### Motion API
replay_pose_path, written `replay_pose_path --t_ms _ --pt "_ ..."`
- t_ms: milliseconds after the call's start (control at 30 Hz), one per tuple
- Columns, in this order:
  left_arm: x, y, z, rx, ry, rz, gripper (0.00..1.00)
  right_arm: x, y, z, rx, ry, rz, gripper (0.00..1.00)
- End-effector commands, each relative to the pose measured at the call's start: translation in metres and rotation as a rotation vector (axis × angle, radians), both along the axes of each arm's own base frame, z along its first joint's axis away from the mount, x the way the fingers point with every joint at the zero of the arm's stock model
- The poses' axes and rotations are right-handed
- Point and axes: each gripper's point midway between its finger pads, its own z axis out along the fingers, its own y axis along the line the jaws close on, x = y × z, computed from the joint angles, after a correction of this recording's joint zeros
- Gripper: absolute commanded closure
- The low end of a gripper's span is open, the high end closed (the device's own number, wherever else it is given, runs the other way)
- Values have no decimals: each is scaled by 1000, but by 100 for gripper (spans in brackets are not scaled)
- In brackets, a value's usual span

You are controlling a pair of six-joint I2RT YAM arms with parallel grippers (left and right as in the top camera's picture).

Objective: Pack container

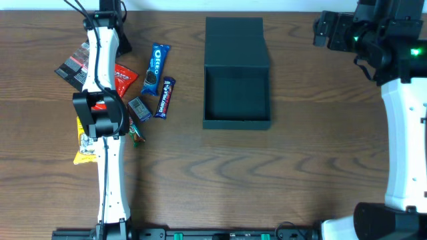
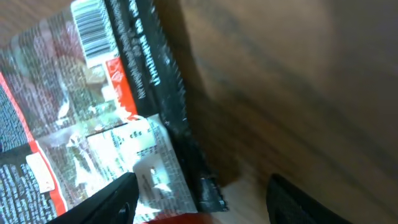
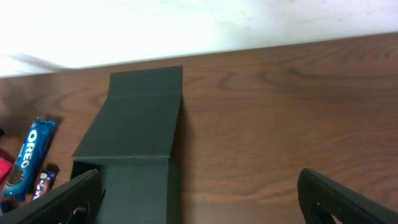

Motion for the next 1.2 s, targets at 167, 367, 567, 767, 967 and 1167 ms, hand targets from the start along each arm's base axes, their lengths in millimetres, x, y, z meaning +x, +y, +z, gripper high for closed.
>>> replay_pose_path --t_ms 167,367,567,767,967,1167 --pt "-10 17 -15 68 50 38 33 -2 -1 0 22 7 -10 1" --pt "-12 30 -16 67 49 60 45 -2 -1 0 22 6 -11 1" --pt "-13 34 -17 48 47 64 66 -1 -1 1 22 -1 -11 1" --pt "-12 34 -19 42 46 61 95 0 -1 2 22 -5 -11 1" --pt "-13 29 -22 18 57 45 95 0 -1 2 21 -5 -10 1" --pt "-14 17 6 -4 56 -15 95 1 -1 3 21 -10 -10 1"
